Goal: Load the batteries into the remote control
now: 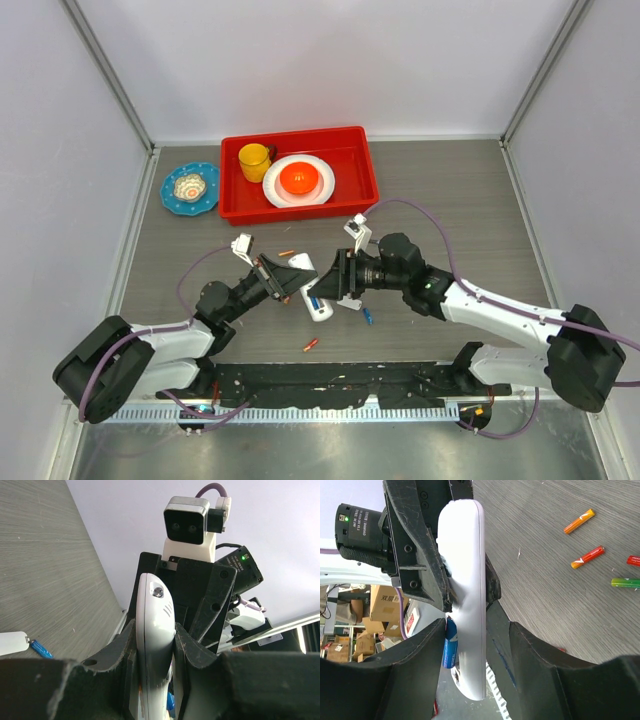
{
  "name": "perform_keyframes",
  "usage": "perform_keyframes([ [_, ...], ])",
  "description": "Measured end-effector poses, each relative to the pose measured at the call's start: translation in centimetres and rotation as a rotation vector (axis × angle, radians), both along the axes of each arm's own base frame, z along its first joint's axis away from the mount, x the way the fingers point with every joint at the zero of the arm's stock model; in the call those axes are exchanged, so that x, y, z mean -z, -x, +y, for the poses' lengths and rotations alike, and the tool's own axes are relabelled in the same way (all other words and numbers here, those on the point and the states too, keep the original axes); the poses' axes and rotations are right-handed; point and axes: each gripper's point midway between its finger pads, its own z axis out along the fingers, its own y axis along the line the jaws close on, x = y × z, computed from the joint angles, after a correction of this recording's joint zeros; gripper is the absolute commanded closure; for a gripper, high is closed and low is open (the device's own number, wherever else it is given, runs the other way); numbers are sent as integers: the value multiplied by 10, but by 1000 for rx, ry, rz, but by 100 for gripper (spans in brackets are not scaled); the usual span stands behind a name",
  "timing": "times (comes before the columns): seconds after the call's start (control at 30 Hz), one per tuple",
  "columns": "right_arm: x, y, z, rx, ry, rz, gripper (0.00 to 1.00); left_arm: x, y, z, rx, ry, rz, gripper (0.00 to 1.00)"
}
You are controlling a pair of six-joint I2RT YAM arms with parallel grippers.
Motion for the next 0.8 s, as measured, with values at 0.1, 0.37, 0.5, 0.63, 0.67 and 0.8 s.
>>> perform_keyframes([
  [0.1,1,0,0,0,3,3,42,0,0,0,0,-2,2,100],
  [0.37,3,-1,1,1,4,7,46,1,0,0,0,-4,2,100],
  [0.5,4,-1,1,1,6,9,45,3,0,0,0,-9,8,100],
  [0.63,3,-1,1,2,6,11,37,2,0,0,0,-8,7,100],
  [0.67,3,-1,1,2,6,11,36,2,0,0,0,-6,6,100],
  [0.8,4,-1,1,2,6,13,32,0,0,0,0,-2,0,100],
])
